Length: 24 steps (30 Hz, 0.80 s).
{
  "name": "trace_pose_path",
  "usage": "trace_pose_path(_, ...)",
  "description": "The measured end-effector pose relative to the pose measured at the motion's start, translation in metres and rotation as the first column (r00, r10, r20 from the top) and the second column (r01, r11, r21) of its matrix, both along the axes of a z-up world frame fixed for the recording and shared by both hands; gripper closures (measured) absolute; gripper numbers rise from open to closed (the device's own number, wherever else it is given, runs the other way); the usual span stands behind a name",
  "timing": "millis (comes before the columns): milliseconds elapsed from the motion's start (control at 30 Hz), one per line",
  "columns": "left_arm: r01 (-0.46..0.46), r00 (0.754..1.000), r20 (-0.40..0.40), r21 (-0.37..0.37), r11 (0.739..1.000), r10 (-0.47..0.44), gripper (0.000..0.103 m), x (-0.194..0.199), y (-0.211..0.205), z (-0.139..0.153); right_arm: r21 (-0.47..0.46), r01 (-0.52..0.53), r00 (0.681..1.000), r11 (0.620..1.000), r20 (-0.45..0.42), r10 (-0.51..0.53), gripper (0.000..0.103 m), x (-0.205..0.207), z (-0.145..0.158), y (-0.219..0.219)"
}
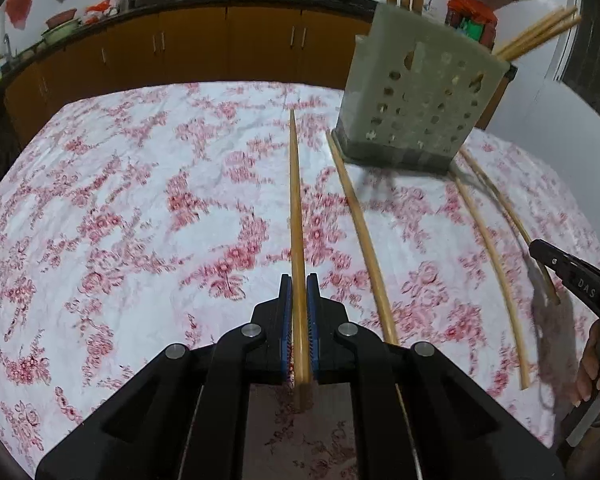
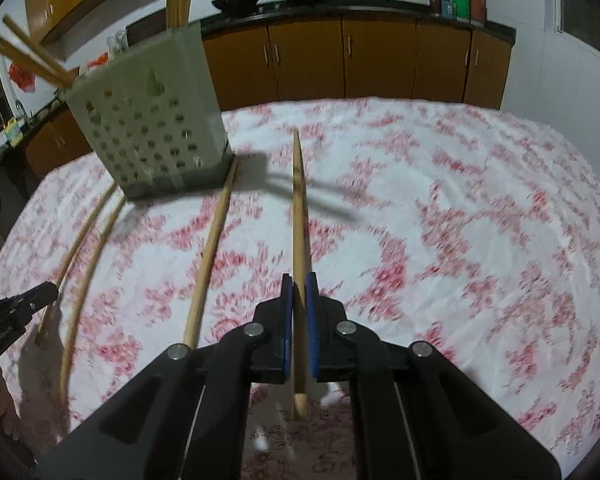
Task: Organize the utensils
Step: 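Raise the left tool's chopstick above the holder while the right tool carries its chopstick there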
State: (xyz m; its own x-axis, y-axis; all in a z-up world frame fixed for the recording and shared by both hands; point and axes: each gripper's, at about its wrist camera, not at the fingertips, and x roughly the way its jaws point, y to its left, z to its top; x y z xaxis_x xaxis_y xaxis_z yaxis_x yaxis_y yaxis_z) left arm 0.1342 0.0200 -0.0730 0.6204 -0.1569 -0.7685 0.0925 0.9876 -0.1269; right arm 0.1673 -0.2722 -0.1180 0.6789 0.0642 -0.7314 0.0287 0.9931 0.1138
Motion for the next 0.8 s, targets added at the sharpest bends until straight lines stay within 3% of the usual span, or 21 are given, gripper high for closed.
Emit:
trace_pose_path(233,0.001,0.994,0.108,-0.060,0.998,0.006,0.095,-0.005,0.009,0.044,0.019,0.024,0.992,1.000,0.123,-0.026,0.095,-0.012,0.045,-0.010)
trace_pose_path(400,-0.005,0.977,0.211,-0.100,0.995,0.026,0.096,-0.010,0.014,0.079,0.035,0.029,0.980,0.999,0.197,-0.035,0.095,-0.020,0.069,-0.014)
trace_pose_path(800,-0.011,0.951,0.306,-0.101,0.995,0.041,0.096,-0.015,0.016,0.109,0.028,0.020,0.962,0.999,0.272,-0.027,0.095,-0.026,0.096,-0.012)
